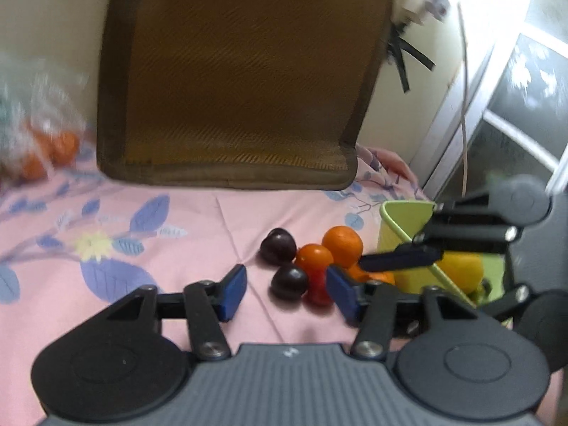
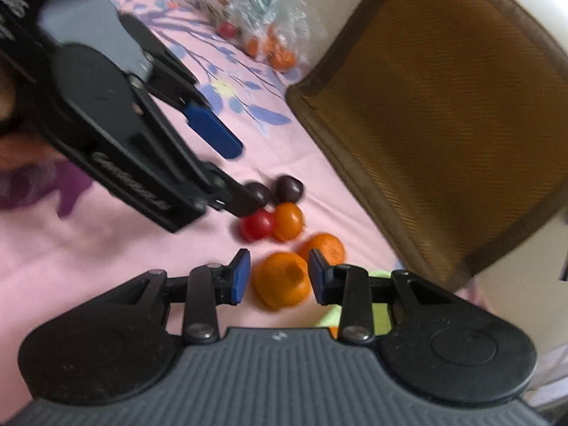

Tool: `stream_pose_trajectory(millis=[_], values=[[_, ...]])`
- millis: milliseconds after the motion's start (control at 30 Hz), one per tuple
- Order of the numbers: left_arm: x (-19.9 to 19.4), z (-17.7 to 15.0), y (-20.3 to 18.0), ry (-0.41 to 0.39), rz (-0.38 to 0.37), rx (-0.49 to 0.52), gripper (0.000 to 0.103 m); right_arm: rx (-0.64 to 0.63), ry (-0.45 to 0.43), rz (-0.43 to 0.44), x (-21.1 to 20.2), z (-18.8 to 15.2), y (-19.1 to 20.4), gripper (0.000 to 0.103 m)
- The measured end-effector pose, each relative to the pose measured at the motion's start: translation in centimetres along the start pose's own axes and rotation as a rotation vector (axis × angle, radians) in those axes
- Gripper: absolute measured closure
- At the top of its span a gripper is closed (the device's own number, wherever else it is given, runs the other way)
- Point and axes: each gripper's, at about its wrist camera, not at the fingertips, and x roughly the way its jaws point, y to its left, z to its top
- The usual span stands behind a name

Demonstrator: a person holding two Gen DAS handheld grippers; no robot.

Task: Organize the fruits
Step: 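Grasp dark cherry tomato with left tool while right tool grasps red cherry tomato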

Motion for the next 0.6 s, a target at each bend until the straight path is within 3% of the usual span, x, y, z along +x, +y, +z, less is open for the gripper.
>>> stream_pose_trajectory(millis=[100, 233, 367, 400, 433, 467, 600], values=[[0.5, 0.0, 1.5, 0.022, -0.049, -0.086, 0.065, 0.074, -0.008, 0.055, 0.7, 0.5, -0.2, 0.065], [0.8, 0.3, 1.8, 0.019, -0.113, -0.112, 0.065, 0.168, -0.008, 0.055, 1.6, 1.1, -0.6, 0.065], [2.1, 0.4, 1.4, 0.041, -0.093, -0.101, 0.064, 0.16, -0.004, 0.06, 2.1, 1.5, -0.2, 0.067], [2.1, 0.4, 1.4, 0.043, -0.097, -0.105, 0.067, 0.148, -0.005, 0.049, 2.2, 1.5, -0.2, 0.069], [2.1, 0.4, 1.4, 0.045, -0.106, -0.115, 0.071, 0.13, -0.004, 0.024, 2.5, 1.6, 0.0, 0.077], [1.9, 0.3, 1.4, 0.045, -0.106, -0.121, 0.078, 0.127, -0.005, 0.017, 2.4, 1.6, 0.1, 0.077], [0.4, -0.6, 1.1, 0.048, -0.124, -0.14, 0.079, 0.129, -0.037, -0.021, 1.5, 0.6, 0.4, 0.078]])
